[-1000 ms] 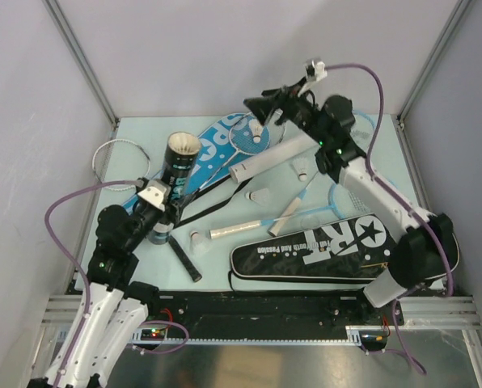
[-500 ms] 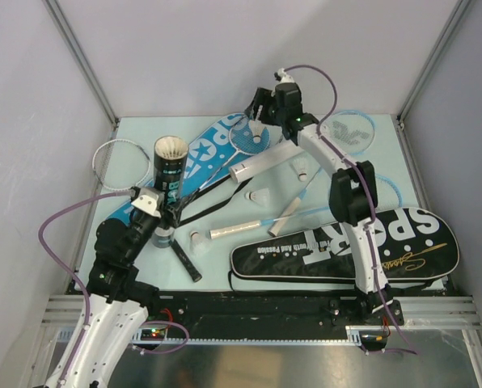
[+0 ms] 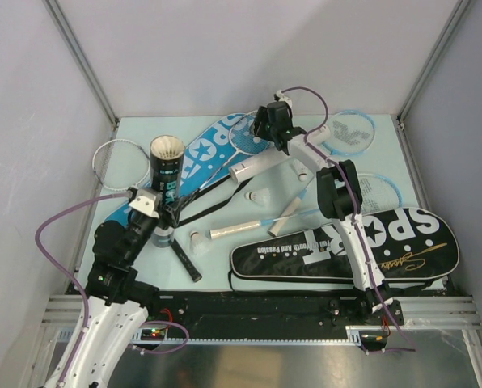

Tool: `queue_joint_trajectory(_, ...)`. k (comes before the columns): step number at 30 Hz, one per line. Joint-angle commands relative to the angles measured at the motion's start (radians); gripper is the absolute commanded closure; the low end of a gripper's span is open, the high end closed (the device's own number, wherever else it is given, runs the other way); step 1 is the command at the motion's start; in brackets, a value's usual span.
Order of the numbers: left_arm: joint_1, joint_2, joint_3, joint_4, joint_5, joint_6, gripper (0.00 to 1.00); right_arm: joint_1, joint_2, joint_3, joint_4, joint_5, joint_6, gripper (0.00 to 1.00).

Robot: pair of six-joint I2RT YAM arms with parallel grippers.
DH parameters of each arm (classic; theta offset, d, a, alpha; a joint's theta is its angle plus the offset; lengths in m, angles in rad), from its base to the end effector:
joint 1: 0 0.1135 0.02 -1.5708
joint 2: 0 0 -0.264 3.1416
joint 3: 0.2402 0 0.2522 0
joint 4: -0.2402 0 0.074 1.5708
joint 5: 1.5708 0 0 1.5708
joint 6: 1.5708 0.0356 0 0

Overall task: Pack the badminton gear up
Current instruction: Pick up the shuttlecock from the racket bag.

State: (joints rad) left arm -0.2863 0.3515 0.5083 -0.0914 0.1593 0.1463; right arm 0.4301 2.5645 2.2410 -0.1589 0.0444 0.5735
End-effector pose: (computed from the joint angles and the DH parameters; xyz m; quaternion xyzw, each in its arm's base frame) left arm 0.1074 -0.0375 0.3090 0.2030 0.6531 -0.1051 0.7219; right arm 0.5366 0.2444 0.1857 0.0727 0.8523 0.2323 0.4629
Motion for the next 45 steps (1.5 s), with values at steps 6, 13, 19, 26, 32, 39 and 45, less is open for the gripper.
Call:
queue_joint_trajectory(6, -0.009, 0.006, 0.118, 0.042, -0.027, -0.034, 0.53, 0.027, 0.033, 0.085, 0.033, 0.106, 0.005, 0.35)
queue_joint_trajectory(13, -0.008, 0.034, 0.160, 0.035, -0.036, -0.043, 0.53, 0.029, 0.027, 0.075, 0.004, 0.121, 0.019, 0.35)
queue_joint_trajectory(19, -0.008, 0.044, 0.171, 0.036, -0.041, -0.058, 0.53, 0.035, 0.028, 0.082, -0.051, 0.144, 0.064, 0.36)
queue_joint_trajectory(26, -0.007, 0.034, 0.186, 0.037, -0.052, -0.068, 0.52, 0.047, 0.020, 0.085, -0.128, 0.188, 0.098, 0.43)
queue_joint_trajectory(32, -0.008, 0.024, 0.198, 0.037, -0.055, -0.078, 0.52, 0.044, 0.026, 0.088, -0.127, 0.192, 0.120, 0.50)
queue_joint_trajectory(39, -0.008, 0.008, 0.193, 0.034, -0.069, -0.073, 0.51, 0.032, 0.024, 0.076, -0.103, 0.175, 0.117, 0.60)
queue_joint_trajectory(45, -0.008, 0.001, 0.182, 0.030, -0.084, -0.054, 0.51, 0.043, -0.074, -0.097, 0.104, 0.137, 0.048, 0.70)
